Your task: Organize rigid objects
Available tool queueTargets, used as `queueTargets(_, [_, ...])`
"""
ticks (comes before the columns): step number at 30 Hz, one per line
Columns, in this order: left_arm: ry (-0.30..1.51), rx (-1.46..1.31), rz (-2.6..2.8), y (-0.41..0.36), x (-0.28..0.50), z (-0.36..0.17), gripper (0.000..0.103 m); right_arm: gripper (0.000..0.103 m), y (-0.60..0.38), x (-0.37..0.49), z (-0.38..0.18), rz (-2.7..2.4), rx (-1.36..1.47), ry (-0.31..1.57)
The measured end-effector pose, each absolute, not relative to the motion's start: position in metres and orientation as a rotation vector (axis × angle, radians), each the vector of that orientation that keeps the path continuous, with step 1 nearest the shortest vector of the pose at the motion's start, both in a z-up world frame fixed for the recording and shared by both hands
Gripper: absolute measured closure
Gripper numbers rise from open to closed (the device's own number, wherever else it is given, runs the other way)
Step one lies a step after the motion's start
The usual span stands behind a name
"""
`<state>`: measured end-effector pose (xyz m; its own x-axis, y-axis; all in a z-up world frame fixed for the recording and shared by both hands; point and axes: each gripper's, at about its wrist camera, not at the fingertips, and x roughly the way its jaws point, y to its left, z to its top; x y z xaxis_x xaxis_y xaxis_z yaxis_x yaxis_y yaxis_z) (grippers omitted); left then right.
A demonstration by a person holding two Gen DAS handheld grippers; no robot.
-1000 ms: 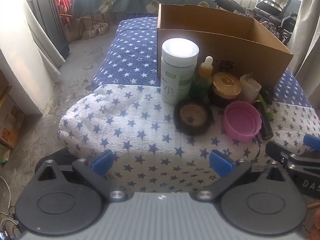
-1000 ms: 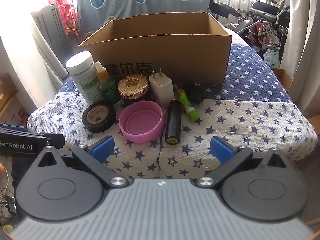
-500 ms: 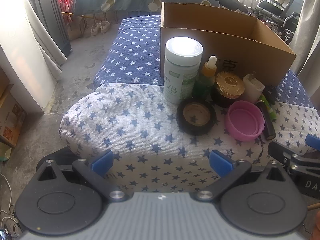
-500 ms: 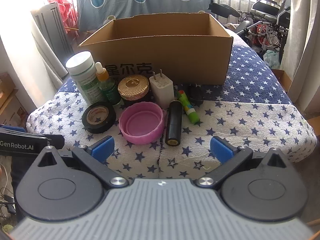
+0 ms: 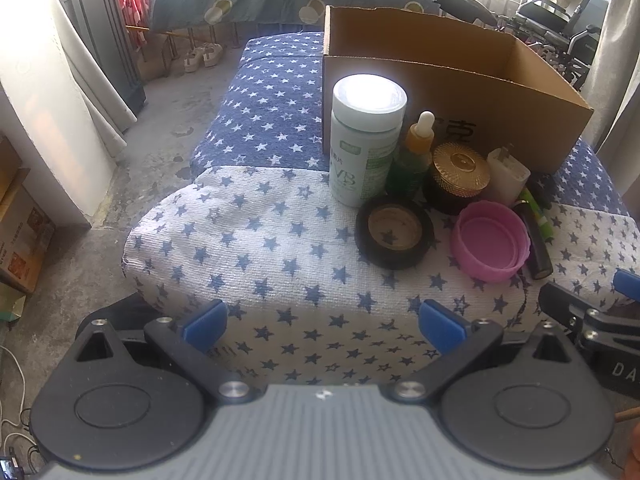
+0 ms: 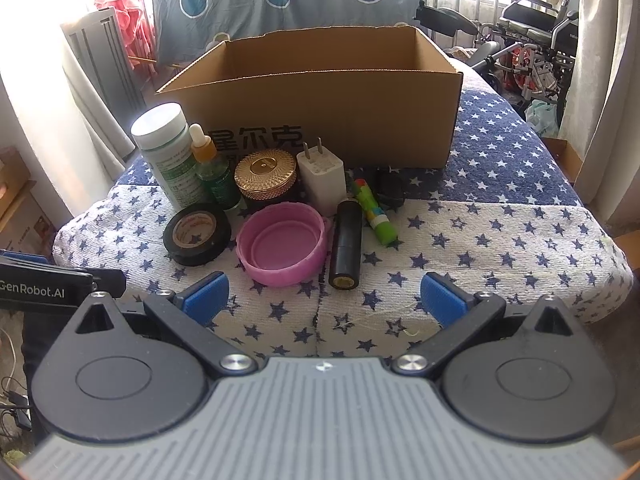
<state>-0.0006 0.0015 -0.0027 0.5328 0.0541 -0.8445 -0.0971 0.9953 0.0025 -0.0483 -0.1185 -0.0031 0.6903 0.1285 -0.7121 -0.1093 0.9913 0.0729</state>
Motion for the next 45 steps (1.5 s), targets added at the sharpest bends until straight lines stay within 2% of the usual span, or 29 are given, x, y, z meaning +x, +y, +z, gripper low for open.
queueTargets(45, [0.978,0.02,0.054,-0.014,0.008,0.0,0.001,0.001,-0.13,-0.048,-0.003,0.133,0.045,0.758])
